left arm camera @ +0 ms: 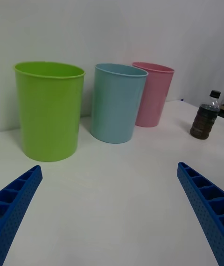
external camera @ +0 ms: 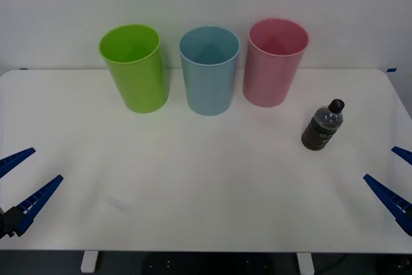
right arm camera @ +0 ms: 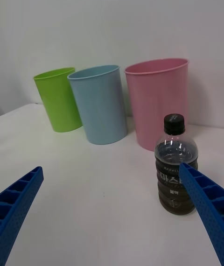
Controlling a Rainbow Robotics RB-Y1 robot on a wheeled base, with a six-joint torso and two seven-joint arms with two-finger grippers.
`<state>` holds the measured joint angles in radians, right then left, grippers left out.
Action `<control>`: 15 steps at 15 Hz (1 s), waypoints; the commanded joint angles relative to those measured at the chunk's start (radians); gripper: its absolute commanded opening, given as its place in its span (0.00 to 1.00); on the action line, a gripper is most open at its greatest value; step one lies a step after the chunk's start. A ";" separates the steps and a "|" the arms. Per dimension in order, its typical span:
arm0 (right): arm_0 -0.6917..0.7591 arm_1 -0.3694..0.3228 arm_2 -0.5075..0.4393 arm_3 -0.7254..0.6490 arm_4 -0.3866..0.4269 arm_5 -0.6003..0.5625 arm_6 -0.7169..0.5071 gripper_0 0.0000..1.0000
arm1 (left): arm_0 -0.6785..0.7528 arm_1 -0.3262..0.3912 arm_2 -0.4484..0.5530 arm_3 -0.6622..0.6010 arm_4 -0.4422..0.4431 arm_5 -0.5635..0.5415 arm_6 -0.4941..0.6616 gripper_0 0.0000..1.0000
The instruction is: Grasp the object on the table and drop it into the matching bin: aluminum can to the light blue bin, PET bottle to the pink bin.
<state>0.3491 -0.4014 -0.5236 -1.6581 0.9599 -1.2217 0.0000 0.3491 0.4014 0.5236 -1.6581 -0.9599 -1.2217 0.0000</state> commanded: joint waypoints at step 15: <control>-0.019 -0.013 0.060 0.092 -0.015 0.082 0.149 1.00 | 0.000 0.000 0.000 0.000 0.000 0.000 0.000 1.00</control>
<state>0.3372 -0.4130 -0.4667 -1.5828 0.9453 -1.1437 0.1141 0.3491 0.4014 0.5236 -1.6582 -0.9599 -1.2217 0.0000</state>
